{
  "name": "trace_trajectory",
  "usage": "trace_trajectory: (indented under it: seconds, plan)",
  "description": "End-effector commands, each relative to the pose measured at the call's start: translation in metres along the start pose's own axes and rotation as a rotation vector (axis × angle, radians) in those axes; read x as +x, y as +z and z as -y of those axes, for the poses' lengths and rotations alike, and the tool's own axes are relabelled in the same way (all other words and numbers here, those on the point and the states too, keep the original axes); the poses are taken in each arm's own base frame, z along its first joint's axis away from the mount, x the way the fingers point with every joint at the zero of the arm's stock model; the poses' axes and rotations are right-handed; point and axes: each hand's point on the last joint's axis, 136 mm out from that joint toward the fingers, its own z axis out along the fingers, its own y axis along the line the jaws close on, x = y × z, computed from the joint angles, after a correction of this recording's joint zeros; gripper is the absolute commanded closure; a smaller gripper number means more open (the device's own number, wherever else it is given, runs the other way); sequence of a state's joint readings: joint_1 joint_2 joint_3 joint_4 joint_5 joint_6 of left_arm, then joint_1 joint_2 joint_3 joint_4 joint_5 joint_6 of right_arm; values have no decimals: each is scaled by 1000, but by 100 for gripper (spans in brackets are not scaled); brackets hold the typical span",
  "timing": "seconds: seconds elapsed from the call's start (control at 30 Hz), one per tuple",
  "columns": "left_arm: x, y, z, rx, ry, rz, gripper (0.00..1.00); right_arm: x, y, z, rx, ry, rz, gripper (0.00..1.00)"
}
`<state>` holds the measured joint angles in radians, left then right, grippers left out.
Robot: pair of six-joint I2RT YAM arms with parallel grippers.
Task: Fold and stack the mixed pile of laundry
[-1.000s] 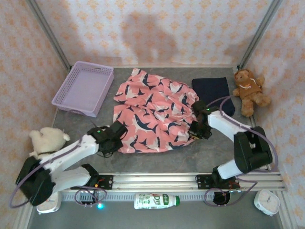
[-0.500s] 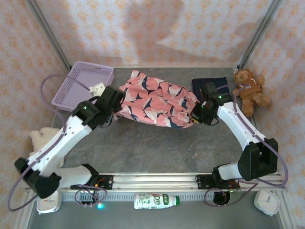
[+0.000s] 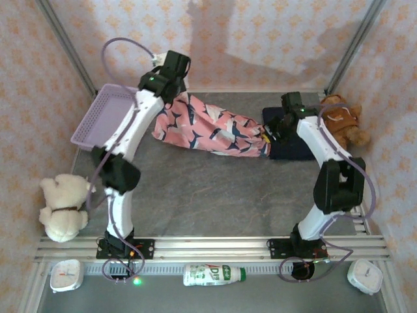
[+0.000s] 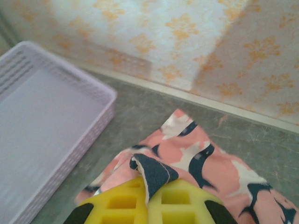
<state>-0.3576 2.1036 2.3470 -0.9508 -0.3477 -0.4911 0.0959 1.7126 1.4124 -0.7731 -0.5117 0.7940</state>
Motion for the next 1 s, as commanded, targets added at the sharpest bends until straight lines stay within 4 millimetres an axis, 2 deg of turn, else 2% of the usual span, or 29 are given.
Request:
trace_trajectory:
  seconds: [0.0,0.03,0.07,0.1,0.13,0.2,0.27,0.33,0.43,0.53,0.67,0.77,0.83,0.87,0.97]
  plan:
    - [31,55,11,-25,124,-138,72,-52,26,-19,-36,113,95,74]
    - [33,67,13,-18,93,-149,38,-63,32,-16,-9,134,115,65]
    - [37,82,15,-6,51,-164,15,-82,36,-17,8,155,161,55]
    - [40,94,16,18,6,-181,0,-96,37,-19,10,164,202,49]
    - [42,101,17,40,-33,-197,0,-106,36,-21,11,178,229,43]
    - [43,109,17,70,-99,-216,0,-118,29,-38,-42,162,263,38]
    - [38,104,16,76,-108,-208,0,-119,22,-51,-74,118,272,35]
    - [30,93,13,82,-105,-191,0,-113,17,-53,-68,84,266,35]
    - [22,72,9,102,-95,-190,0,-91,10,-52,-21,-22,254,35]
    - [28,54,12,142,-82,-225,6,-63,7,-52,12,-129,243,39]
    - [63,39,20,188,-48,-299,20,-23,21,-58,7,-234,185,48]
    - [102,36,23,204,-26,-359,29,1,36,-68,3,-309,143,52]
    - [126,41,26,211,-23,-398,41,13,49,-73,3,-338,107,54]
    - [137,45,27,206,-24,-421,51,19,57,-75,5,-349,90,55]
    - [162,63,26,173,4,-464,69,21,80,-74,39,-362,65,59]
